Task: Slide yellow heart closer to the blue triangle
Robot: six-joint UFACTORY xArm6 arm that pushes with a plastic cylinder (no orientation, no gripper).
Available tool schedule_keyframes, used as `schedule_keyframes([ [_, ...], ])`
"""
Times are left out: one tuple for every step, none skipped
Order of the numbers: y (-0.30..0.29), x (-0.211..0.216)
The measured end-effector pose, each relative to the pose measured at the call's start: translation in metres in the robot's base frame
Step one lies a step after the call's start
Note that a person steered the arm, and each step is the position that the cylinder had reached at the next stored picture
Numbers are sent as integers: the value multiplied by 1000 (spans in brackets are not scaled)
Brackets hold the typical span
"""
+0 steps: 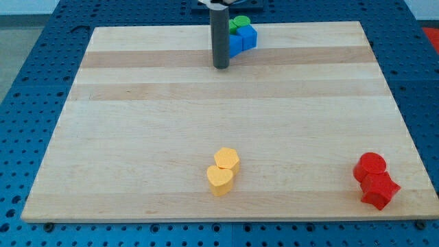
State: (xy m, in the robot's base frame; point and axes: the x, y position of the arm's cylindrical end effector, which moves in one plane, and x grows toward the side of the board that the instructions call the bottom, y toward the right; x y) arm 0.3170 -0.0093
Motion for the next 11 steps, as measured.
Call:
schedule_keyframes([
  [8,-3],
  [8,-12],
  [8,-26],
  [8,-33],
  [7,-31],
  [9,13],
  [43,63],
  [52,128],
  [52,189],
  [46,239],
  [5,278],
])
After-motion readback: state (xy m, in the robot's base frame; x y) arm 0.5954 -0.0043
